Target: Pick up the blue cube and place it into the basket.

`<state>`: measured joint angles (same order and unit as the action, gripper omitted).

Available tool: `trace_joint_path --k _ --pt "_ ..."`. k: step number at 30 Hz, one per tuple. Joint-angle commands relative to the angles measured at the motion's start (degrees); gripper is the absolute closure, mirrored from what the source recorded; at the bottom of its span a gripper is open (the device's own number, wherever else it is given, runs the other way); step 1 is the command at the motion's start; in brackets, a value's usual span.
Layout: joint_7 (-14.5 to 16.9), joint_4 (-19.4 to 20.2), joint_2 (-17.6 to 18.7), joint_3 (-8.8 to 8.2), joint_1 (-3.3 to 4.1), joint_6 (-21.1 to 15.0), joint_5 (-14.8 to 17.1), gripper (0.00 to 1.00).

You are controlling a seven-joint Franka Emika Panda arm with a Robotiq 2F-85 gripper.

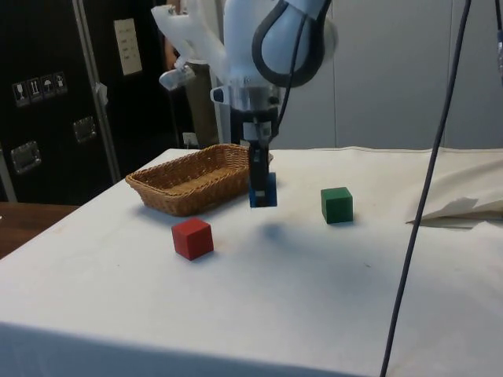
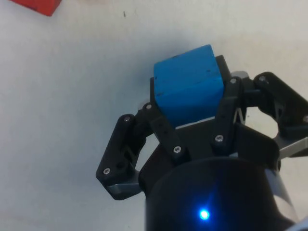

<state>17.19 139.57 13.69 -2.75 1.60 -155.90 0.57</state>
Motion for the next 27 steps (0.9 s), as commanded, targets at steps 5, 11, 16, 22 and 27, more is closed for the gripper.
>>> trace_joint_path --k 5,11,16,22,27 --pt "-0.6 0.1 -2.2 -0.46 0.17 2.1 -0.9 0.98" --pt "-0.6 -0.1 -5.4 -0.34 0.11 5.3 -0.9 0.98" --pt "-0.5 -0.3 -7.8 -0.29 0.0 7.6 -0.8 0.98" --pt "-0.5 -1.7 -10.2 -0.34 -0.11 10.9 -0.7 0.98" --pt "-0.2 -3.7 -10.0 -0.63 -0.17 12.5 -0.5 0.98"
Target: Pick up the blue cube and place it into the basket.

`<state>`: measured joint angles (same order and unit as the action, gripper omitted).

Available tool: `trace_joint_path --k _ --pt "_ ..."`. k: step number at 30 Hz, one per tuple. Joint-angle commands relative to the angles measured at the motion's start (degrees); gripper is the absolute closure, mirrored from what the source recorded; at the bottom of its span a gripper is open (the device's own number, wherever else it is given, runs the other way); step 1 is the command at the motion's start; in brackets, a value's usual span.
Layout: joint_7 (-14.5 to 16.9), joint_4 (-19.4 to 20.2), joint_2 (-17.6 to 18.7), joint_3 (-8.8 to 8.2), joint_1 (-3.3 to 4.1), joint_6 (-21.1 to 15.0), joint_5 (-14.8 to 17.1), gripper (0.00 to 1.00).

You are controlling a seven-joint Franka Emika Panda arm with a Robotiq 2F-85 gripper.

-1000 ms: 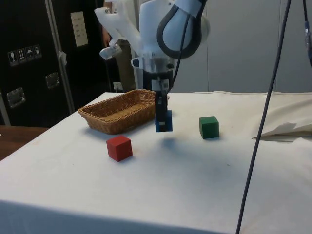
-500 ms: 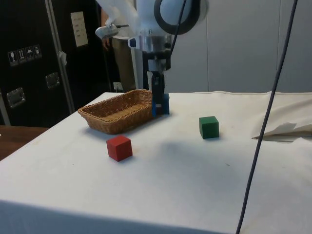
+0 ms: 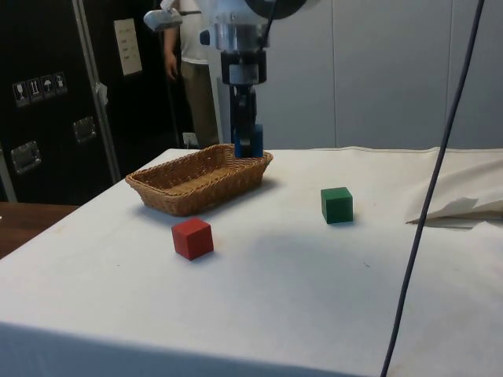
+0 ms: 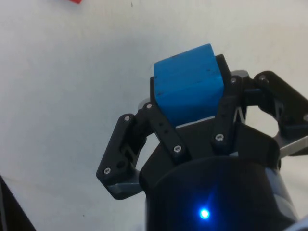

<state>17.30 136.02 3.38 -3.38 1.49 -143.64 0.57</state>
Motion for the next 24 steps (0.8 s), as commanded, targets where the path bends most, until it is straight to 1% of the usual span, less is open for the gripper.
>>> trace_joint_path --k 1,3,5,6,7,11,12,15,16,17,24 --pt "-0.1 -1.1 0.6 -0.23 -0.06 0.9 -0.3 0.98" --pt "-0.1 -1.7 0.7 -0.29 -0.06 1.3 -0.2 0.98" --pt "0.2 -3.4 1.6 -0.57 -0.11 1.9 -0.1 0.98" --pt "0.2 -2.8 1.2 -0.52 0.0 1.4 0.0 0.98" --pt "0.3 -3.9 1.8 -0.63 -0.11 2.1 0.0 0.98" --pt "0.6 -6.0 3.2 -1.03 -0.06 2.7 0.2 0.98" --pt "0.8 -7.2 3.8 -1.2 -0.17 3.0 0.2 0.98" --pt "1.0 -8.8 4.8 -1.43 -0.23 3.5 0.3 0.98" --pt "0.6 -8.4 4.6 -1.55 -0.06 3.0 0.1 0.98" --pt "1.1 -9.3 5.1 -1.55 -0.23 3.7 0.3 0.98" --pt "1.5 -13.6 8.1 -2.46 -0.34 4.1 0.5 0.98"
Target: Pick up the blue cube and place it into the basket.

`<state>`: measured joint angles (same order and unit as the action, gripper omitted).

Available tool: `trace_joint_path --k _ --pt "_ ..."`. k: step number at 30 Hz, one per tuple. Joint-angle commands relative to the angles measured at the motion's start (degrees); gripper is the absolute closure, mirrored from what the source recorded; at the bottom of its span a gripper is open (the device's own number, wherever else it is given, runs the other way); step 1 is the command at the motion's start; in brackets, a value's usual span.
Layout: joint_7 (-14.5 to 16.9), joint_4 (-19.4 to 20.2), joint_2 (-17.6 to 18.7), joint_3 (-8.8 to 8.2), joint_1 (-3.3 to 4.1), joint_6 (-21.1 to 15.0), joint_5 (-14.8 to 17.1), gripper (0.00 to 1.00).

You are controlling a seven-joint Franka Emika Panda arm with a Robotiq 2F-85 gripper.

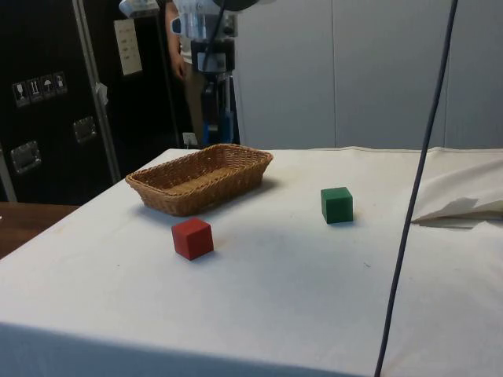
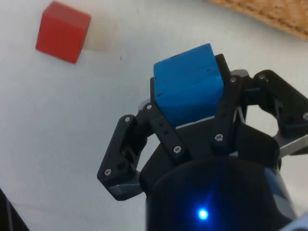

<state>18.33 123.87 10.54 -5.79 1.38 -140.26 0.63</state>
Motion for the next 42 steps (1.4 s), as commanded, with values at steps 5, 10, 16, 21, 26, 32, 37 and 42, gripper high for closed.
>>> trace_joint_path --k 5,10,16,21,26,32,37,42 --pt "0.9 -4.1 3.0 -0.52 -0.34 0.9 0.7 0.98" --pt "0.8 -5.7 4.5 -1.09 -0.23 0.4 0.5 0.98" --pt "3.0 -10.5 8.3 -1.26 -0.92 1.0 2.9 0.98" --pt "4.2 -13.3 10.8 -1.49 -1.32 0.9 4.2 0.98" --pt "6.0 -16.1 13.3 -1.95 -1.72 0.7 6.0 0.98" --pt "8.6 -18.4 15.9 -2.86 -2.18 0.2 8.8 0.98" --pt "11.1 -19.7 17.7 -3.61 -2.52 -0.1 11.5 0.98" --pt "13.6 -20.9 19.5 -4.47 -2.92 -0.3 14.3 0.98"
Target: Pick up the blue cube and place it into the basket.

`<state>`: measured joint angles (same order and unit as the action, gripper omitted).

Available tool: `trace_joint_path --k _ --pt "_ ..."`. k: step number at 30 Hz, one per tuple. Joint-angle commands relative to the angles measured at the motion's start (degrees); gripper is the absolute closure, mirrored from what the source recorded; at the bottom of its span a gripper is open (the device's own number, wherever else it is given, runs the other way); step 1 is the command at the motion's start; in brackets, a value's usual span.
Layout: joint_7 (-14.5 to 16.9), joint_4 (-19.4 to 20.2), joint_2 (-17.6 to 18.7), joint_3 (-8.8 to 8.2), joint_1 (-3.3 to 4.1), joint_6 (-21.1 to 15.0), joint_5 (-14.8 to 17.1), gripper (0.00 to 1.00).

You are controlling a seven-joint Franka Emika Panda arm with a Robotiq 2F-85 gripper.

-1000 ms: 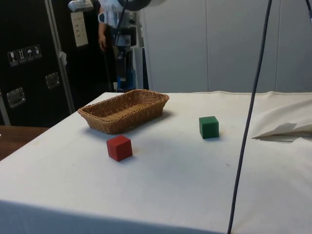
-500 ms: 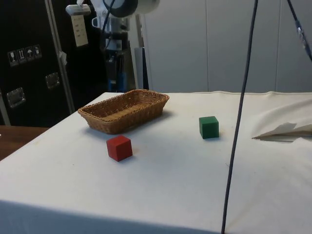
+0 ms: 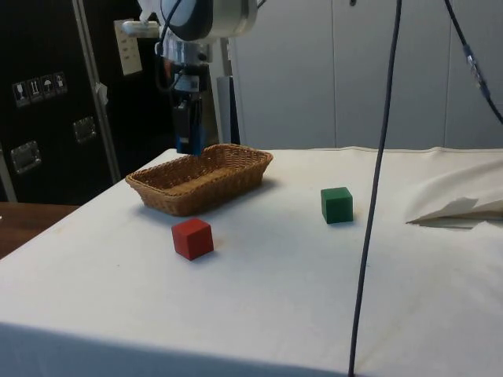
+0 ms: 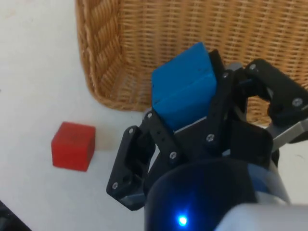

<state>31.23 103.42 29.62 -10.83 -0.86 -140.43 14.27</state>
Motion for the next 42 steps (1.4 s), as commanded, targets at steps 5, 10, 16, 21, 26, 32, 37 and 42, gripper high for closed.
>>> trace_joint_path --k 5,10,16,21,26,32,37,42 --pt "3.2 -1.8 2.4 -0.46 -0.97 -0.1 3.3 0.98" --pt "4.2 -3.5 4.2 -1.49 -0.86 0.1 4.5 0.98" --pt "4.0 -4.0 4.6 -1.83 -0.74 0.1 4.4 0.98" --pt "4.0 -3.8 4.7 -1.83 -0.69 -0.1 4.4 0.98" --pt "4.0 -4.0 5.4 -1.89 -0.74 -0.3 4.3 0.98" --pt "3.6 -4.5 6.6 -2.29 -0.52 -0.3 4.0 0.98" --pt "3.2 -5.0 7.6 -2.52 -0.34 -0.4 3.9 0.98" --pt "2.3 -6.1 9.3 -2.81 -0.11 -0.6 3.8 0.98"
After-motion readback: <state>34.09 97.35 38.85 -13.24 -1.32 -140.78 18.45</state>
